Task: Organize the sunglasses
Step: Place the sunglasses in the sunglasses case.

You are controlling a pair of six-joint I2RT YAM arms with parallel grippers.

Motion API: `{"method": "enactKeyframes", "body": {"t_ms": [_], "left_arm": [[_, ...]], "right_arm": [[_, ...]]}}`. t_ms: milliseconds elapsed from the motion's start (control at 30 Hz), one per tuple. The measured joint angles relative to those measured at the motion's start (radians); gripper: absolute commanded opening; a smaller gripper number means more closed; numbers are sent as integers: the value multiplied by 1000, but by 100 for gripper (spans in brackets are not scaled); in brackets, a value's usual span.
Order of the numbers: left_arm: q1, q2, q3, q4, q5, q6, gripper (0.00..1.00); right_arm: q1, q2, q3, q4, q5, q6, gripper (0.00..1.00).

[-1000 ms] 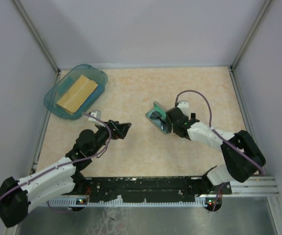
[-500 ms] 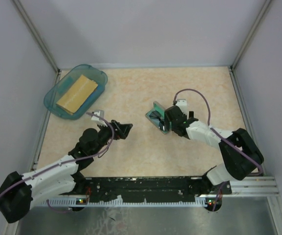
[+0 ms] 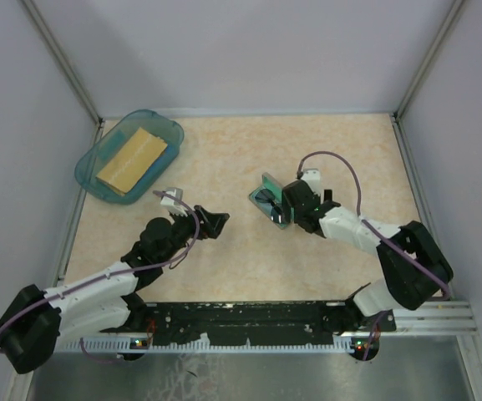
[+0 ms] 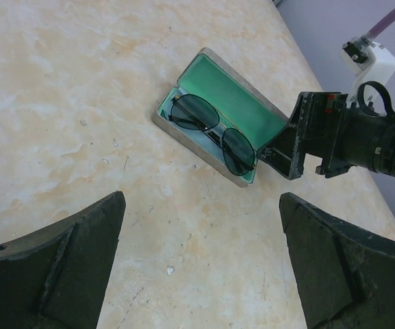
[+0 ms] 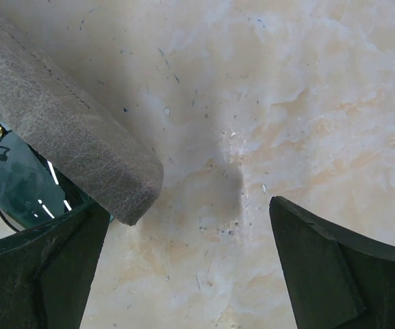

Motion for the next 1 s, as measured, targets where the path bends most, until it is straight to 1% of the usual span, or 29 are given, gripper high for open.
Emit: {"method": "enactKeyframes", "body": {"t_ms": [333,567,1000], "left_arm": [[0,30,8,1,22,0,100],[0,31,17,2,29,0,100],[0,28,17,1,29,0,100]], "right_arm": [[0,-147,-1,-23,-5,-17,99],[8,-137,-7,-24,-28,-18,99],[56,-62,-11,-24,-45,13,99]]}}
